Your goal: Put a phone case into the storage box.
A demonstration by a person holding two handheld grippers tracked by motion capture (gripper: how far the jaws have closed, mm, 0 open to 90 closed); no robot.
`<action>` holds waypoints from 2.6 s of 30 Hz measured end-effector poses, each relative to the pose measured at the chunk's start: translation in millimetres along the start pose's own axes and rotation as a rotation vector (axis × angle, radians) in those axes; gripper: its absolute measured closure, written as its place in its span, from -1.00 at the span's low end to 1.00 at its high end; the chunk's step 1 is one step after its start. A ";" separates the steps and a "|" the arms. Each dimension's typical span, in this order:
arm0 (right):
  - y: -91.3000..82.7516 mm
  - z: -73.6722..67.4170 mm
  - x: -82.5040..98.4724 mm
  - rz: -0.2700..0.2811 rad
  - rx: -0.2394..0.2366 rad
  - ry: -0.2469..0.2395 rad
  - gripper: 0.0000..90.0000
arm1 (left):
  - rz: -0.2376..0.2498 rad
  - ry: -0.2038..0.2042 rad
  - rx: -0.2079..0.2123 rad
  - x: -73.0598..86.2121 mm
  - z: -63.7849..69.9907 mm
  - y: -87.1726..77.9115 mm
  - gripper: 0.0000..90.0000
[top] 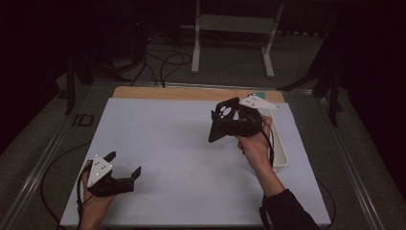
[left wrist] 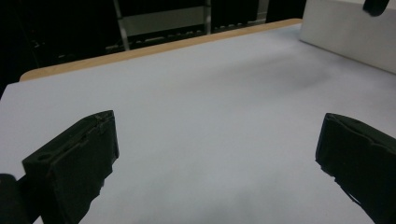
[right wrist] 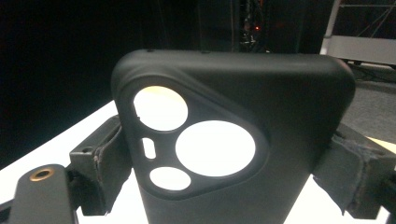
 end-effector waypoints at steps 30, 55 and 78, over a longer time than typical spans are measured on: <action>1.0 62.5 -20.3 0.003 0.147 0.026 -0.71 | -0.015 -0.010 -0.006 7.7 -1.7 2.3 -1.00; 1.0 111.1 -27.6 -0.015 0.279 0.021 -0.71 | -0.013 -0.013 -0.009 7.4 -1.6 1.8 -1.00; -7.2 154.5 -21.3 -0.041 0.385 0.049 -0.71 | -0.011 -0.015 -0.009 7.1 -1.5 1.9 -1.00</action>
Point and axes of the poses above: each handheld gripper's, and its own axes: y roughly forward along the jaws, x roughly out of its underside, z roughly to its right, the point moved 9 cm from there along y, roughly forward along the jaws, and after that the axes turned 6 degrees about -x, right-handed, at the moved point
